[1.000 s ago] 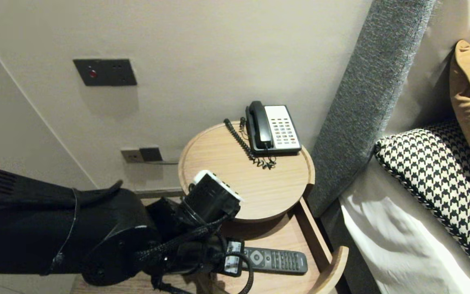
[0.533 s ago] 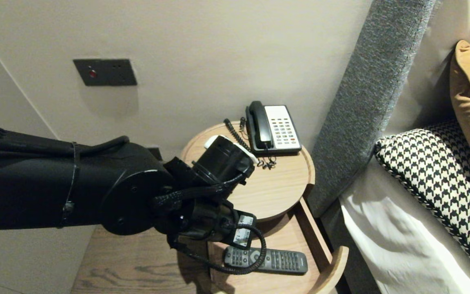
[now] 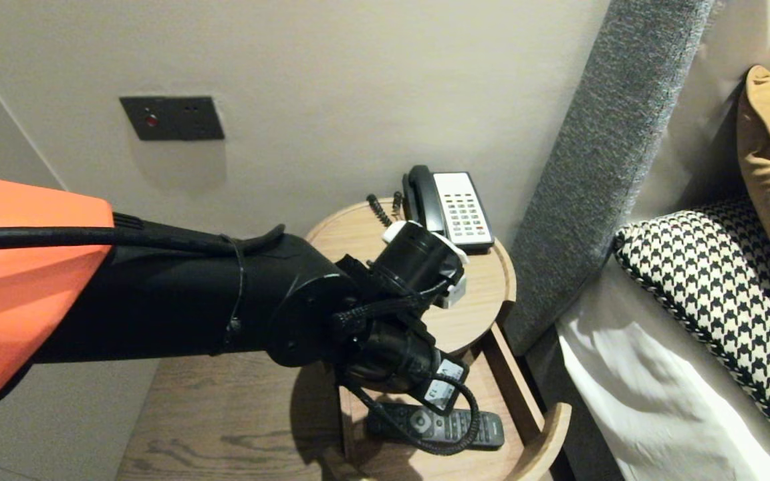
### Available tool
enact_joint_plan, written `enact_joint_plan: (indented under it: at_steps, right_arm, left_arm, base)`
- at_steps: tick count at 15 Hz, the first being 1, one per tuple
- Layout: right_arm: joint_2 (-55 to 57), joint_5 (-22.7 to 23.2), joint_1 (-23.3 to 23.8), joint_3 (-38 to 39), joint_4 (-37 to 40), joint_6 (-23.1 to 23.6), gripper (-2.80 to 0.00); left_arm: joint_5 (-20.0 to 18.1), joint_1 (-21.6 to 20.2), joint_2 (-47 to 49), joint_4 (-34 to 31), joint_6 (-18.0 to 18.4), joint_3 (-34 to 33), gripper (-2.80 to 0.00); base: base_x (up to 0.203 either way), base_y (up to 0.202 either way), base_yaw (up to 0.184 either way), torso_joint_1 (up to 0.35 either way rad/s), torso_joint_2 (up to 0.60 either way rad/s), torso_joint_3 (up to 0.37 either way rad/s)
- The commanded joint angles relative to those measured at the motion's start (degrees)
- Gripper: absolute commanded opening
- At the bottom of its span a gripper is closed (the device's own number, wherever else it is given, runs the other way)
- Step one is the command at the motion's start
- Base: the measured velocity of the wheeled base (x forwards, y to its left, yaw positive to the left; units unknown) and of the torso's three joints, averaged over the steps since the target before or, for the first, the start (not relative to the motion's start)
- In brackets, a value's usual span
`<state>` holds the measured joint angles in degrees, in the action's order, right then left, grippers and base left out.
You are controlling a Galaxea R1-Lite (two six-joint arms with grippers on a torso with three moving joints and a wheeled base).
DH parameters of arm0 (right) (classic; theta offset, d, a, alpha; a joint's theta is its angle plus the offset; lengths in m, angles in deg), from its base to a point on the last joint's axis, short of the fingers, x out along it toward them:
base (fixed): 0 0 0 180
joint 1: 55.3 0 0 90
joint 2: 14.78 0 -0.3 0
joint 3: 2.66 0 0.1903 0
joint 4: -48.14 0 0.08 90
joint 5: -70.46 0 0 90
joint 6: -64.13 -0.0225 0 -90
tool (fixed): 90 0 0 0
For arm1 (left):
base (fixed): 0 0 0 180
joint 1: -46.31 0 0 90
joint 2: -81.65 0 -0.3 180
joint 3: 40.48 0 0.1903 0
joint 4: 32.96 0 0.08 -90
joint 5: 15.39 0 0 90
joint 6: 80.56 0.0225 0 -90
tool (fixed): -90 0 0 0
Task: Take the remote control out of the drawer one by one and place them on the table
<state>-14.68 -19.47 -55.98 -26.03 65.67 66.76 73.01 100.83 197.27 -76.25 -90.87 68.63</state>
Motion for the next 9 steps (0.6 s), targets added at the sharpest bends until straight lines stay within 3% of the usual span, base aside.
enact_joint_plan:
  at_steps: [1,3,9]
  right_arm:
    - [0.0,0.01,0.06,2.29,-0.05,0.0,-2.8]
    - [0.0,0.01,0.07,2.29,-0.13,0.0,-2.8]
    - [0.08,0.01,-0.02,2.29,-0.06,0.0,-2.8]
  left_arm:
    - [-0.41,0.34,2.31,0.38,4.5,0.38,-2.8]
    - [-1.1,1.08,3.63,0.56,8.41,0.24,-2.8]
    - [-2.89,3.05,4.71,0.69,14.1,-1.47,-2.8]
  base:
    - [0.0,0.0,0.0,0.0,0.0,0.0]
    - [0.0,0.0,0.0,0.0,0.0,0.0]
    - [0.0,0.0,0.0,0.0,0.0,0.0]
